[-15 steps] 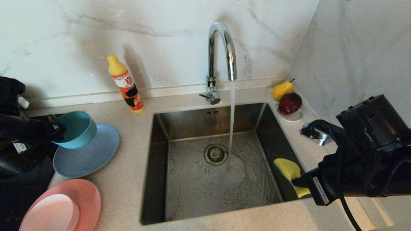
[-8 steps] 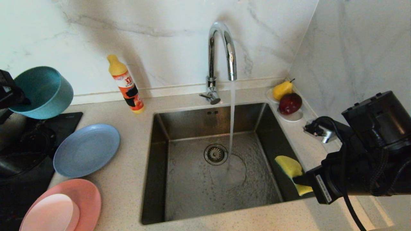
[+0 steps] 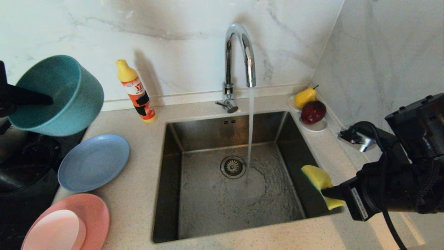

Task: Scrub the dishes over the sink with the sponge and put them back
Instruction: Pick up a bowl and the sponge, then wash the bowl

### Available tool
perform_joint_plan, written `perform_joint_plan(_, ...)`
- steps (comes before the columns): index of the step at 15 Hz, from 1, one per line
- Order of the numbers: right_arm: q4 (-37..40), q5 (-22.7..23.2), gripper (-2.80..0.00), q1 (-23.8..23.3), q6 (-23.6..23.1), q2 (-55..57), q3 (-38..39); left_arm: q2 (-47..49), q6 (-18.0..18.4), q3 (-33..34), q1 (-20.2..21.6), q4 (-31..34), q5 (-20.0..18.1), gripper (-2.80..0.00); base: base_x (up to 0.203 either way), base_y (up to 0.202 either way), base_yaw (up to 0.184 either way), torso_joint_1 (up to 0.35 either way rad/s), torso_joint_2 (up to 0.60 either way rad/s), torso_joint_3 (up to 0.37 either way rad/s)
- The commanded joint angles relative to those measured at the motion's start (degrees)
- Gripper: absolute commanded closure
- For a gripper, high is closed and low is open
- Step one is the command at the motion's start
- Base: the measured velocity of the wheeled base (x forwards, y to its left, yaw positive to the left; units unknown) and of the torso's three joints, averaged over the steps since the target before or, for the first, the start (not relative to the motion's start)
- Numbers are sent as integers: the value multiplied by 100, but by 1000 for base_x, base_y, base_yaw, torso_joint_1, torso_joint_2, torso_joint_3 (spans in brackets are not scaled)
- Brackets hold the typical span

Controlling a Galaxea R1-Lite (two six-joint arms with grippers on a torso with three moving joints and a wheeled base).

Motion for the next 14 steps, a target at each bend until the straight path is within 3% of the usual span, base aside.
perform_joint_plan(1,3,-11,0,1,-5,-226,-37,245,228,148,-653,87,-10,0,0,0,0,0,0,0)
perform_joint_plan(5,2,-6,0,1,-19,-362,-22,1272,132,146,-1672,-143,7,0,0,0,0,0,0,0)
perform_joint_plan(11,16,-24,0,9,-9,-500,2,2704,-231,-35,-2399,-1057,26,0,0,0,0,0,0,0)
perform_joint_plan(14,20,-12,0,19,-2,-518,67,3429,-666,-344,-2764,-1338,89,0,0,0,0,0,0,0)
